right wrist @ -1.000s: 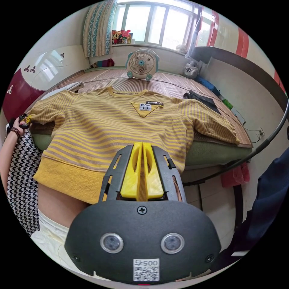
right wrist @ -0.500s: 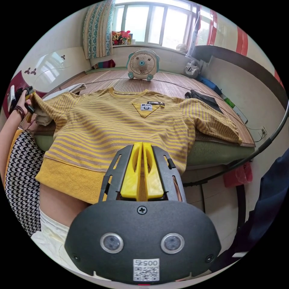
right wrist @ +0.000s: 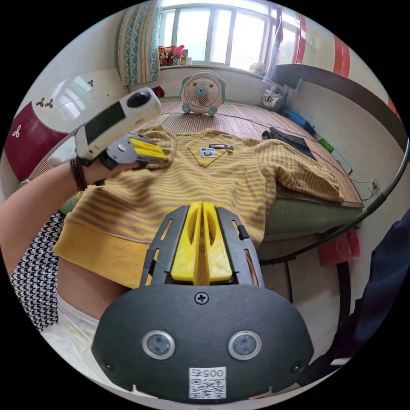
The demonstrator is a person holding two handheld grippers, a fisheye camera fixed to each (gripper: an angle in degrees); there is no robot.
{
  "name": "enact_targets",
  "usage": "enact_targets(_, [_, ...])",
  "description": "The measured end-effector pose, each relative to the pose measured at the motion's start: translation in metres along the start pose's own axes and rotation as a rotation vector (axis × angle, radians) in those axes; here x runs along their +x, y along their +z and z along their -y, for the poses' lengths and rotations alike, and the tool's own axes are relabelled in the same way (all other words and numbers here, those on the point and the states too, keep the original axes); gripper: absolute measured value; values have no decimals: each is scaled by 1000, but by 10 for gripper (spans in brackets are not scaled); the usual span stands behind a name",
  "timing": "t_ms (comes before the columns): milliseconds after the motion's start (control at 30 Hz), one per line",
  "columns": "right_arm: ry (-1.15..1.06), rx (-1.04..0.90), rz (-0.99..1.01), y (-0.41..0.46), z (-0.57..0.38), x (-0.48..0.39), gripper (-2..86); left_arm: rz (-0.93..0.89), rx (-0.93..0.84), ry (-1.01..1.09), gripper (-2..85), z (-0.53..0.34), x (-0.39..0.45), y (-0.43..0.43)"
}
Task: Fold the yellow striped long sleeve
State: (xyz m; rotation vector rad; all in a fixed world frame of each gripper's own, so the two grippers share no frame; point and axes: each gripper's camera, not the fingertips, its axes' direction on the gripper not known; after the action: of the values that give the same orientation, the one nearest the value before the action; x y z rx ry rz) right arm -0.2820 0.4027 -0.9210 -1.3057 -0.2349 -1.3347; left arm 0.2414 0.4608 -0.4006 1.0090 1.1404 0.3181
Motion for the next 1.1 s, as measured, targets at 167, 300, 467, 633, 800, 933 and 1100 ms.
enact_targets(167, [13,-3,22,4,1,6,-15,6,-38,49,17,10,23,15])
enact_targets(300, [26,-13,65,8,4,9,-15,-65,-11,-42,17,-7,4,12])
enact_targets(467, [46,-22,142,11,8,13,-15,-140,74,-268,27,-62,-38,6])
enact_targets(633, [-123,-60,79,14,24,-9,-16,-136,-17,-566,33,-125,-89,53])
enact_targets(800, [-361,-1,85,11,61,-64,-12,-256,-14,-687,47,-165,-93,103])
enact_targets(933, [-417,96,221,30,112,-103,9,-293,-5,-748,46,-177,-103,113])
enact_targets(1100, [-526,67,334,88,165,-159,67,-292,-11,-737,45,-183,-111,121])
